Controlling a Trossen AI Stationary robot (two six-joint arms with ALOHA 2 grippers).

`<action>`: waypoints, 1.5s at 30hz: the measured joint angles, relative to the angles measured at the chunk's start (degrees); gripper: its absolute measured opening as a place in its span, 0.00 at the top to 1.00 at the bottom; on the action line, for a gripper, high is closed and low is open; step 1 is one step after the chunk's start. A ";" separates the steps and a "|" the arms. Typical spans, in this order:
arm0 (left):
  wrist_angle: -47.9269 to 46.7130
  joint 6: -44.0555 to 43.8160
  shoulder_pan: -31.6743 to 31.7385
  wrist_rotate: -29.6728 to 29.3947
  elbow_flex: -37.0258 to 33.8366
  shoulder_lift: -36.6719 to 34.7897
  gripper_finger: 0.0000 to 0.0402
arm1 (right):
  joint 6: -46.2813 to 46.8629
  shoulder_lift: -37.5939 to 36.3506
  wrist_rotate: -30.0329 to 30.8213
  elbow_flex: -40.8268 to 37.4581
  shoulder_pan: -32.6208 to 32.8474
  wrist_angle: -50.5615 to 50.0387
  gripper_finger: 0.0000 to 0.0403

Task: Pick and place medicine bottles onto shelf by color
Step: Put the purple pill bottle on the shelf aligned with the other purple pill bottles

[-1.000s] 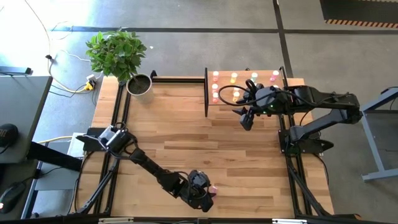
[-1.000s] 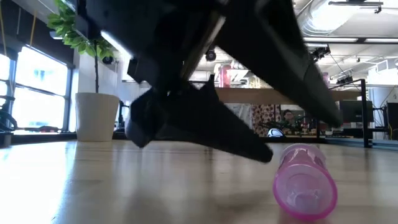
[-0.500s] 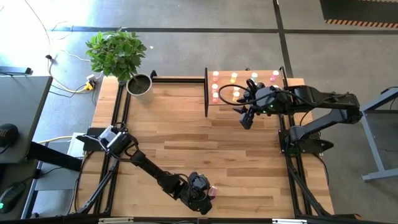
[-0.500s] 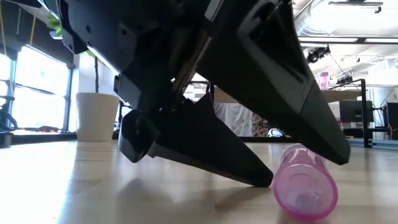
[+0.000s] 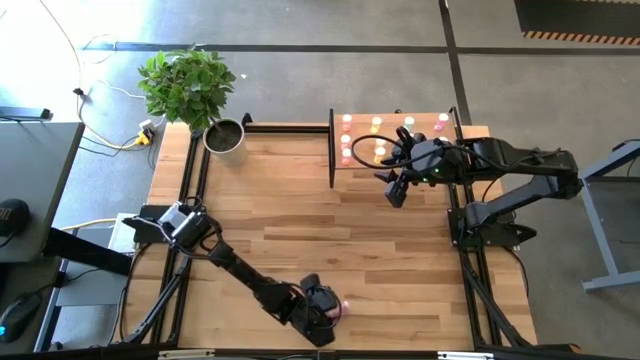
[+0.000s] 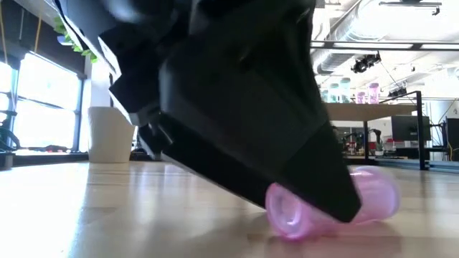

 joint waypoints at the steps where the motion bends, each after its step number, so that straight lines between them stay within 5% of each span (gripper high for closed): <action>1: -1.22 1.54 0.21 0.08 0.45 0.03 0.41 | 0.01 0.00 0.00 0.00 -0.01 0.00 0.57; 12: -3.79 10.29 1.74 3.21 0.83 -0.04 0.45 | 0.02 0.00 -0.02 0.00 0.01 0.00 0.57; 27: -3.88 13.97 1.89 3.57 0.74 -0.04 0.79 | 0.00 0.00 -0.04 0.00 0.01 0.00 0.57; 45: 2.84 10.80 6.13 5.79 0.48 -2.46 0.77 | -1.49 -4.57 -9.86 0.00 0.02 0.02 0.57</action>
